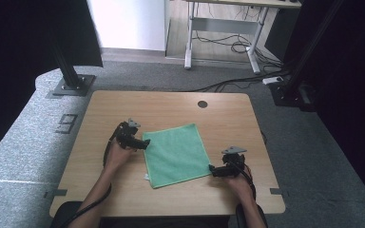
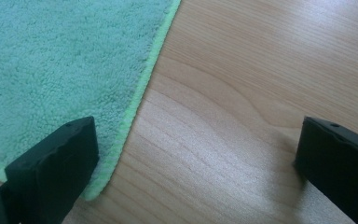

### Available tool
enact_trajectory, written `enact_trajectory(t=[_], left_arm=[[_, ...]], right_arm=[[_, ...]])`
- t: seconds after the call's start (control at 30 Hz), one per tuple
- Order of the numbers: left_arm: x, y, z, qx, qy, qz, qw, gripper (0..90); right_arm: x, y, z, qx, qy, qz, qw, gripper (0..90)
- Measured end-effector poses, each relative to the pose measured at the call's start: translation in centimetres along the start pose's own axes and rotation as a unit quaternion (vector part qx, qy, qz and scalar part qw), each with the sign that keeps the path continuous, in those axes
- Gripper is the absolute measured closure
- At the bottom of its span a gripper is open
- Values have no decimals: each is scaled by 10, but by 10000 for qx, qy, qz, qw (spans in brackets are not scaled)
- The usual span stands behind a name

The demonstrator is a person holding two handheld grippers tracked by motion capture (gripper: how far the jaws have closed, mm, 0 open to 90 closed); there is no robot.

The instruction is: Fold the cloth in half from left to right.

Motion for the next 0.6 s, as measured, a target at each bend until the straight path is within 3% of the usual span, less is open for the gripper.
enact_trajectory(t=[0.27,0.4,0.5,0.6], left_arm=[[-18,12,-19,-114,210,262,9994,0],[-23,12,-27,-259,290,283,9988,0],[-26,9,-28,-172,143,368,9991,0],[-27,7,-28,-131,139,352,9992,0]], right_arm=[[0,1,-1,15,13,18,10000,0],[0,1,-1,-4,31,42,10000,0],[0,1,-1,-10,41,59,10000,0],[1,2,-1,-23,57,82,9999,0]])
Point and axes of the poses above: each handheld gripper's, and its own axes: z roughly backward along the jaws, y roughly out of its top, x roughly to its right, the point moved 2 cm from there along -z, roughly forward along the jaws, and after that the axes turned 12 degrees about -x, right-handed, at the moved point
